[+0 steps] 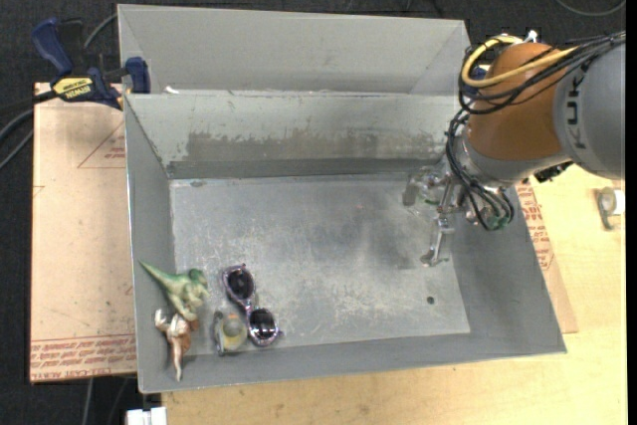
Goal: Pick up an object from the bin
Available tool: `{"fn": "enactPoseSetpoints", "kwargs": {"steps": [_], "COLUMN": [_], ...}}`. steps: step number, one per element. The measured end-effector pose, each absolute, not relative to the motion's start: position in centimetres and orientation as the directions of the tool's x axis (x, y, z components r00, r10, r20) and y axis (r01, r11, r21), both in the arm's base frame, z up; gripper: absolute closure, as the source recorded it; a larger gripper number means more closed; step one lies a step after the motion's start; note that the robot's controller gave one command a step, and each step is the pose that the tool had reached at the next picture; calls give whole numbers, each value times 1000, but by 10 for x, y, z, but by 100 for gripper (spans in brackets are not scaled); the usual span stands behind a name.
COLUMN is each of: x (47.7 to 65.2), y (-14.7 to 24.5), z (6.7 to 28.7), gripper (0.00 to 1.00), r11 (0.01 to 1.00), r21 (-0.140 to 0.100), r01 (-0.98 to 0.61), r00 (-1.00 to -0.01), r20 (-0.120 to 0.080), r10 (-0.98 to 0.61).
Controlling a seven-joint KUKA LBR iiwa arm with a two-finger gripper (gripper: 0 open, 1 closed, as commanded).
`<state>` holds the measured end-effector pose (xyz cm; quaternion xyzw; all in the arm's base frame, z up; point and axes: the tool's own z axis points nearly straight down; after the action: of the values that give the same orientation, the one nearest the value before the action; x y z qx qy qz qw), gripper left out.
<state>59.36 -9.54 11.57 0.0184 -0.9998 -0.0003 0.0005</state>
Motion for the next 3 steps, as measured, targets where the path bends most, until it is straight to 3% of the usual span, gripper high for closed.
{"fn": "enactPoseSetpoints", "kwargs": {"steps": [1, 2, 3], "x": [578, 614, 605], "y": [-68, -132, -116], "z": [155, 94, 105], "gripper": [0, 0, 0], "r11": [998, 1000, 1000], "r21": [2, 16, 11], "r01": [57, -20, -24], "r00": [-998, -1000, -1000], "r20": [-3, -14, -8], "r10": [57, -20, -24]}}
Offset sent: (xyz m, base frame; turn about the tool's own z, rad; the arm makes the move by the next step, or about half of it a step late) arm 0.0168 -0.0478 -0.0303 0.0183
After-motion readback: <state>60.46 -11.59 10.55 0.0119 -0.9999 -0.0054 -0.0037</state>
